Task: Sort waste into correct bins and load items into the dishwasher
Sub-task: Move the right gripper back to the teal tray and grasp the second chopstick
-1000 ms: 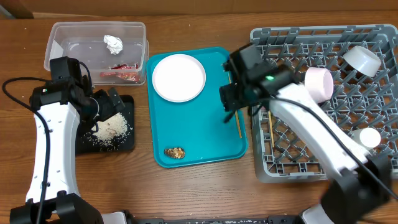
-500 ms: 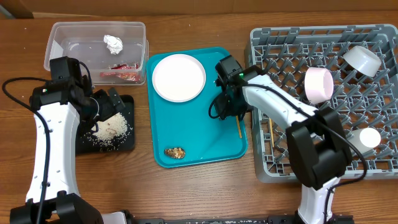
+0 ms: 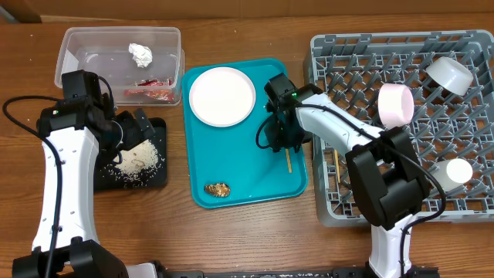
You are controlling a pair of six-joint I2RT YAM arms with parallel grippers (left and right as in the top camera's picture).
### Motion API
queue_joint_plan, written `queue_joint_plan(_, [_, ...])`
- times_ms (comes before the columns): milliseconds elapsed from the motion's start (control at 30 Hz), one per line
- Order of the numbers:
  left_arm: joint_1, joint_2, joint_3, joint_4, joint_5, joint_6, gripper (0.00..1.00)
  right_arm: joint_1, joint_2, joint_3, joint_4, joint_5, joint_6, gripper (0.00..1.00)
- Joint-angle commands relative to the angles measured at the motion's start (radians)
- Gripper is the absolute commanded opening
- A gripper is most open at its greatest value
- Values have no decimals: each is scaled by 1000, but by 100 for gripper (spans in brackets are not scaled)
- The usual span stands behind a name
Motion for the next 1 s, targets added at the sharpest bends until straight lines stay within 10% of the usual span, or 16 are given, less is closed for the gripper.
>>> queue_joint_plan(0, [2, -14, 19, 0, 10, -14, 100, -2, 31, 5, -3, -2, 7, 32])
queue_joint_plan(467, [2, -14, 19, 1, 10, -14, 100, -1, 31, -12, -19, -3, 32, 5])
queue_joint_plan(967, [2, -14, 19, 1, 10, -14, 100, -1, -123, 118, -120, -27, 50, 4])
